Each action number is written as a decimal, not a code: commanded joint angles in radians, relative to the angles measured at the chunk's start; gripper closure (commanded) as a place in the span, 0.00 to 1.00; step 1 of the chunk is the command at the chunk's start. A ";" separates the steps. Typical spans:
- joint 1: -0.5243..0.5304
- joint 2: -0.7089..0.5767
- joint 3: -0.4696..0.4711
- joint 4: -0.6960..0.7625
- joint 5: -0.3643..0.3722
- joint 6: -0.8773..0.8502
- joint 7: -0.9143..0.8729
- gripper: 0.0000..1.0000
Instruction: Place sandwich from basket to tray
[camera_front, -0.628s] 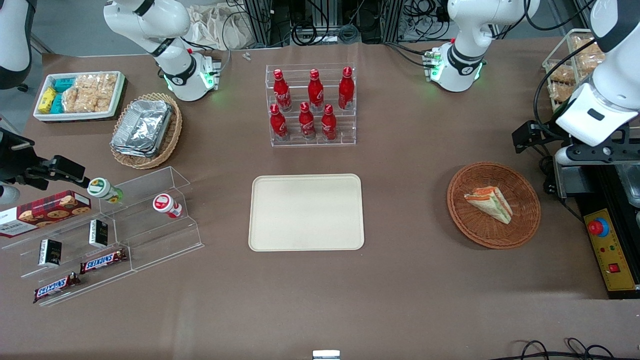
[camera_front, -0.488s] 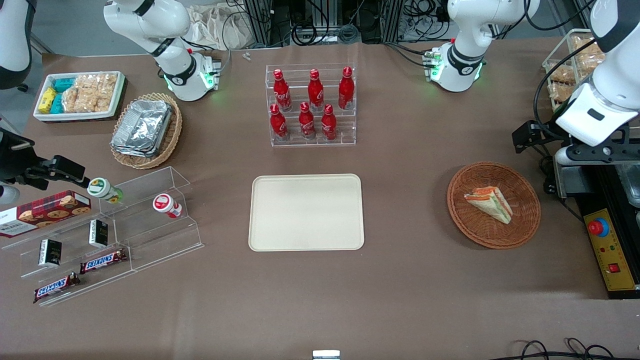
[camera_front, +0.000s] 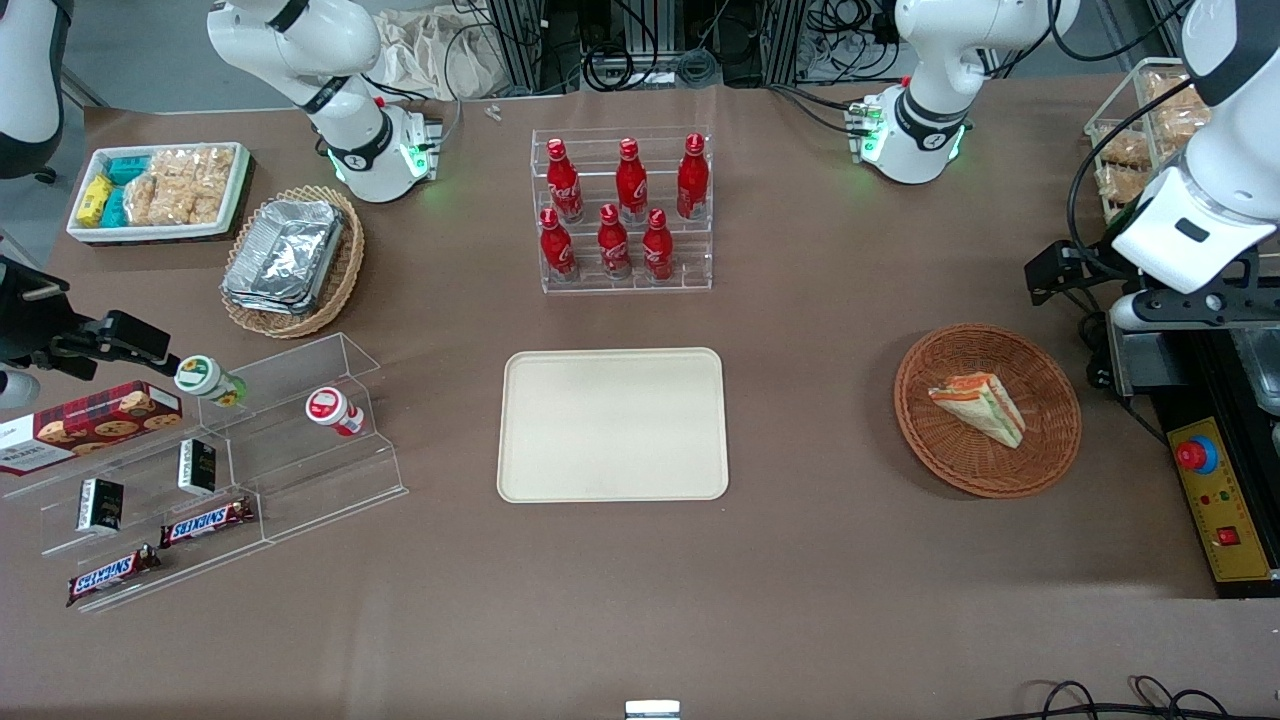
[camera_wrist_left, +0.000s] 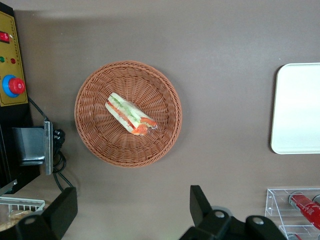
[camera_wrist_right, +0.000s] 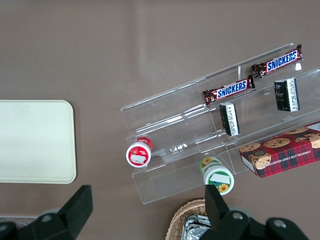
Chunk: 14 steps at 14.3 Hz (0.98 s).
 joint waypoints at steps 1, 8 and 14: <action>0.003 0.024 0.003 0.019 0.000 -0.038 -0.027 0.00; 0.003 0.062 0.005 0.019 0.002 -0.066 -0.273 0.00; 0.020 0.145 0.008 -0.019 0.016 -0.016 -0.517 0.00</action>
